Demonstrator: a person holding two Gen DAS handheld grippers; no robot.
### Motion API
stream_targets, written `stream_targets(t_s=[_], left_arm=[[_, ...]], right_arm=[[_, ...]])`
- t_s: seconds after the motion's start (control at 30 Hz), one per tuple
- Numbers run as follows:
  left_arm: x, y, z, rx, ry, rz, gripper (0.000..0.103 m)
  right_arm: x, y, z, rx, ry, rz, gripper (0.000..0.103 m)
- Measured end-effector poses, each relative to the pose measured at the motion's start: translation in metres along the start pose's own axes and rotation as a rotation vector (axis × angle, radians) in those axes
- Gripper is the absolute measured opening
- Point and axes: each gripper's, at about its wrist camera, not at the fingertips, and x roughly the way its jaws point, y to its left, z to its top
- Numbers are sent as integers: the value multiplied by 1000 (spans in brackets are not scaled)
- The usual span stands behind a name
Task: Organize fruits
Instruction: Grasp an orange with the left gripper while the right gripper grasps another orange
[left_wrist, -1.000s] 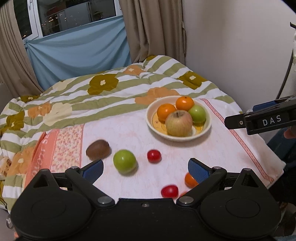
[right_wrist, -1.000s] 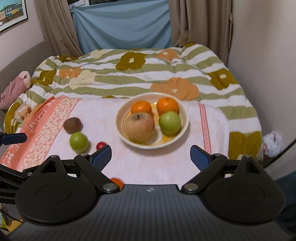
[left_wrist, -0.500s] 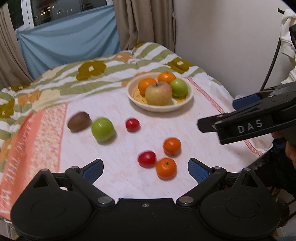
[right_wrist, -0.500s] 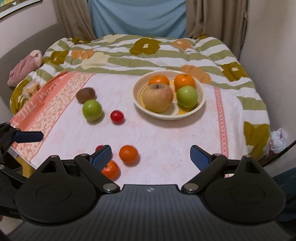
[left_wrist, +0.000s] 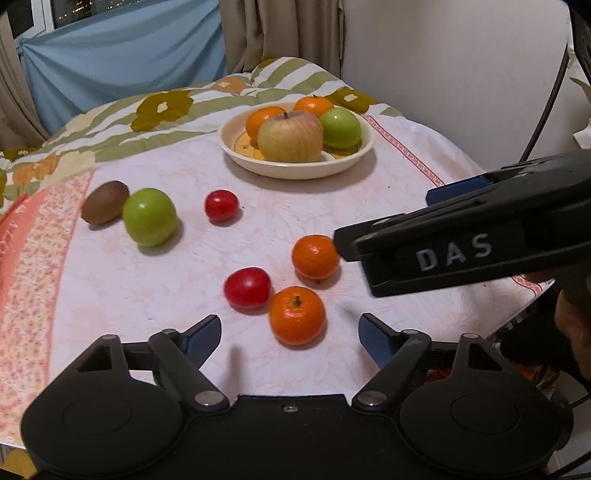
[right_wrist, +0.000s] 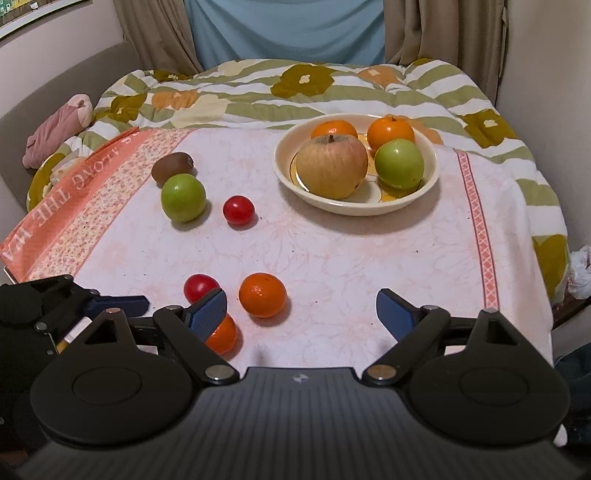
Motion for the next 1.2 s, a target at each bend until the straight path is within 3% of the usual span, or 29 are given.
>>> stream_targets(t_s=[0.07,0.3,0.4,0.43,0.67,0.73,0.83,0.93,1.2], left_arm=[[7,-3,1,-2,12,-3,76],[19,-8,3,1,29,15,75],[24,-8,3,-3,48,7,54],[25,-8,3,-5,54,10,52],[25,-4,2,-20,49,26,52],[25,-5,2,-14,46,26,43],[25,-7,2,-1,45,27,43],[22,-5,1,-12,53,21,43],[16,5,-6,-30,63,44,43]], right_arm=[[6,-1,-1,2,8,-1,103],[12,-5,-6,3,23,9,103],[13,-5,-6,3,25,12,103],[13,-6,-7,3,26,14,103],[17,-5,-9,-1,43,31,103],[17,-4,-9,-1,42,34,103],[19,-3,-9,-1,41,38,103],[23,-1,-7,-8,57,45,88],[40,3,-6,0,84,69,80]])
